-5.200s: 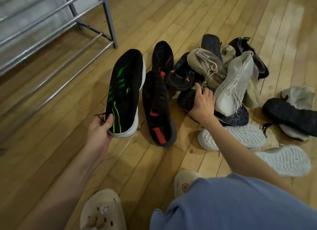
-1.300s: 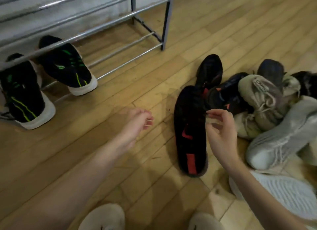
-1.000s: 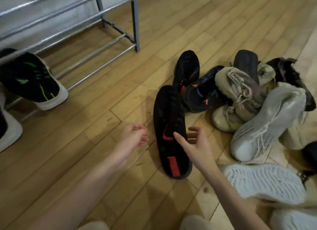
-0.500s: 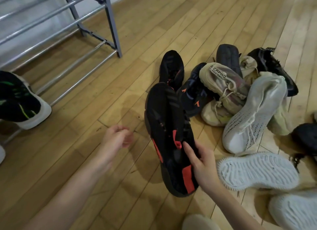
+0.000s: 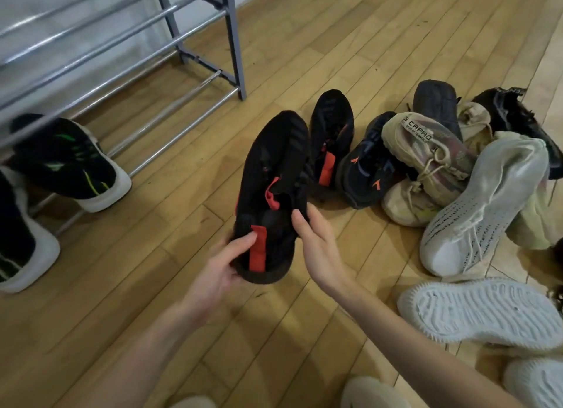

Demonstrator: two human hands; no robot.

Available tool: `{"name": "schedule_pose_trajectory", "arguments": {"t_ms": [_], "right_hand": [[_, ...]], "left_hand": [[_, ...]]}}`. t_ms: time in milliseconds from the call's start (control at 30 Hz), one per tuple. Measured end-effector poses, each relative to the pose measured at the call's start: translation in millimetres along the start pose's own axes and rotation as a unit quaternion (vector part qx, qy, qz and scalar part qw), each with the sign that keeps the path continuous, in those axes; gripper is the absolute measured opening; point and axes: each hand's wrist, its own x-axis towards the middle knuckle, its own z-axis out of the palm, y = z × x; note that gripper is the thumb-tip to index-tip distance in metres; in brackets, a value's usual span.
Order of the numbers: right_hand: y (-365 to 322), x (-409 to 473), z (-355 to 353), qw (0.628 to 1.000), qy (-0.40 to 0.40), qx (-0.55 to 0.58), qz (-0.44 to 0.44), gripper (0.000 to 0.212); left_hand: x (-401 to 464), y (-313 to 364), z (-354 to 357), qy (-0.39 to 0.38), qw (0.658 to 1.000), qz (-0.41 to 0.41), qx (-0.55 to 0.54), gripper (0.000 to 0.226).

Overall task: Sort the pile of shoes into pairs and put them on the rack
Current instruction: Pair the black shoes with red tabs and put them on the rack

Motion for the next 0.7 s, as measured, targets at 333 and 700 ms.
{"name": "schedule_pose_trajectory", "arguments": {"t_ms": [333,700], "right_hand": [[-11.4,80.1,-13.9,0.877,0.103,-0.464,-0.068,0.047],[4.3,137.9,-33.8,0.688,0.119,-0.711,0.086,0.107]], "left_hand": [[-5.8,15.7,-35.8,0.096,0.995,0.04,0.011,0.053],[-3.7,26.3,-39.2,0.088,0.993,0.081,0.025,0.051]]}}
